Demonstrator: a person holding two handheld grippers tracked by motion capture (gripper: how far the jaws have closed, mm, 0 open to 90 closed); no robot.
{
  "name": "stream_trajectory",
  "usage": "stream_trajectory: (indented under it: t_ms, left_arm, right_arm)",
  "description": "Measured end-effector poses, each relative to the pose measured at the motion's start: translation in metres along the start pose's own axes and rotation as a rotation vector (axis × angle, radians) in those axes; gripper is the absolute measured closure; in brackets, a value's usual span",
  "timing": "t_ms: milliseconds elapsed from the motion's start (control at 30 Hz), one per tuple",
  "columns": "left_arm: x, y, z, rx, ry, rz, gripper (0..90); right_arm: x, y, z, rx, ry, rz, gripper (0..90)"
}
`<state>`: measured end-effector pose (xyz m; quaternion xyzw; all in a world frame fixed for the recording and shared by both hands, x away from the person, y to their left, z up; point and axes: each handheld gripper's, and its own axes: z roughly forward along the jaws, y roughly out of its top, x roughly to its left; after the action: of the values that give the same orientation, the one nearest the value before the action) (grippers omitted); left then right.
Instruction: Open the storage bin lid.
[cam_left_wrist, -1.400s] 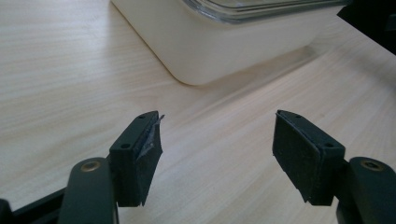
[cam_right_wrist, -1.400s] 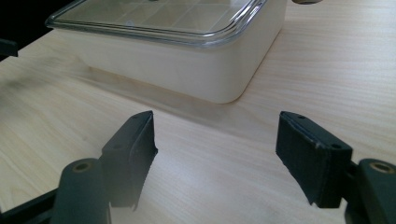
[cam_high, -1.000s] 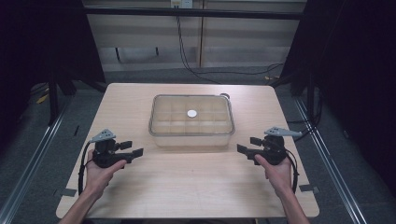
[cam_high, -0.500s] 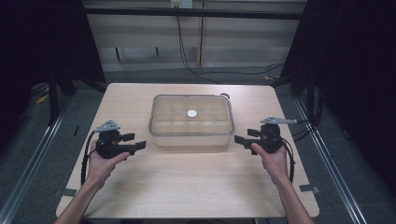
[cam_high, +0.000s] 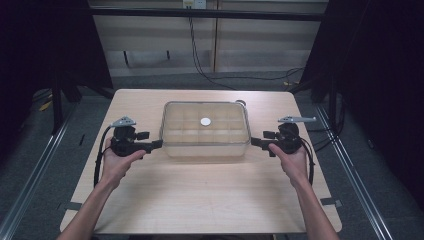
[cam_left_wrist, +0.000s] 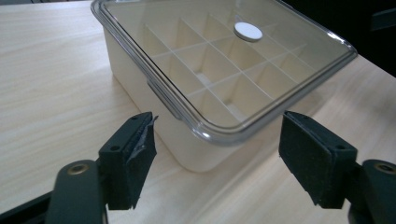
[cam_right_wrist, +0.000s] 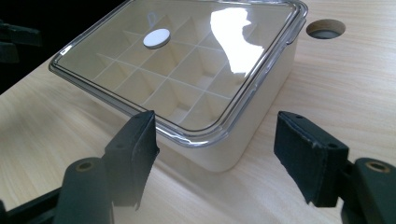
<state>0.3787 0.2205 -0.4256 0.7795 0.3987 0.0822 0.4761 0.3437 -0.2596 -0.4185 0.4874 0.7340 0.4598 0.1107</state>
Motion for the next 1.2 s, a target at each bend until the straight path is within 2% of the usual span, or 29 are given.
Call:
stream_trajectory:
  t_ms: [100,167,200,233,300,333,467,500,600,700,733,800,933,1000,1100,1200]
  left_arm:
    - [0.003,0.003,0.005,0.002,-0.003,-0.02,26.9]
    - [0.006,0.005,0.007,0.009,-0.038,-0.031,27.1]
    - [0.006,0.006,0.008,0.012,-0.038,-0.025,27.6]
    - [0.006,0.007,0.009,0.019,-0.012,-0.012,28.1]
    - [0.009,0.009,0.012,0.025,-0.01,-0.025,28.1]
    - [0.01,0.01,0.013,0.03,0.001,-0.016,28.2]
    - [0.014,0.019,0.018,0.04,0.013,-0.018,28.7]
    - [0.015,0.02,0.02,0.042,0.028,-0.016,29.0]
    - [0.017,0.024,0.026,0.055,0.021,-0.025,29.9]
    - [0.017,0.023,0.033,0.067,0.03,-0.007,27.4]
    - [0.018,0.023,0.034,0.071,0.021,0.002,25.9]
    - [0.02,0.022,0.035,0.07,0.016,-0.003,26.2]
    - [0.019,0.019,0.036,0.069,0.032,-0.002,27.2]
    - [0.021,0.017,0.037,0.079,0.035,-0.009,25.3]
    - [0.022,0.017,0.038,0.075,0.038,-0.017,23.7]
    - [0.022,0.017,0.04,0.086,0.022,-0.017,22.1]
  right_arm:
    - [-0.002,0.006,0.004,0.023,-0.003,-0.01,30.3]
    - [-0.002,0.009,0.006,0.035,-0.006,-0.012,30.6]
    - [-0.003,0.01,0.008,0.039,-0.007,-0.013,31.0]
    - [-0.003,0.012,0.009,0.041,-0.01,-0.02,31.0]
    - [-0.005,0.014,0.01,0.028,0.003,-0.013,31.0]
    - [-0.006,0.015,0.011,0.026,0.006,-0.016,31.0]
    - [-0.01,0.022,0.017,0.051,-0.001,-0.024,31.0]
    - [-0.011,0.023,0.019,0.051,-0.004,-0.021,31.0]
    - [-0.015,0.027,0.025,0.052,-0.006,-0.023,32.4]
    - [-0.016,0.029,0.033,0.057,0.006,-0.023,32.4]
    - [-0.016,0.029,0.037,0.06,0.008,-0.022,32.4]
    - [-0.015,0.029,0.042,0.076,-0.008,-0.029,30.8]
    - [-0.014,0.029,0.047,0.064,-0.009,-0.021,25.9]
    - [-0.013,0.029,0.05,0.072,-0.028,-0.025,24.2]
    - [-0.013,0.027,0.054,0.08,-0.028,-0.023,22.3]
    - [-0.013,0.026,0.057,0.075,-0.034,-0.016,22.0]
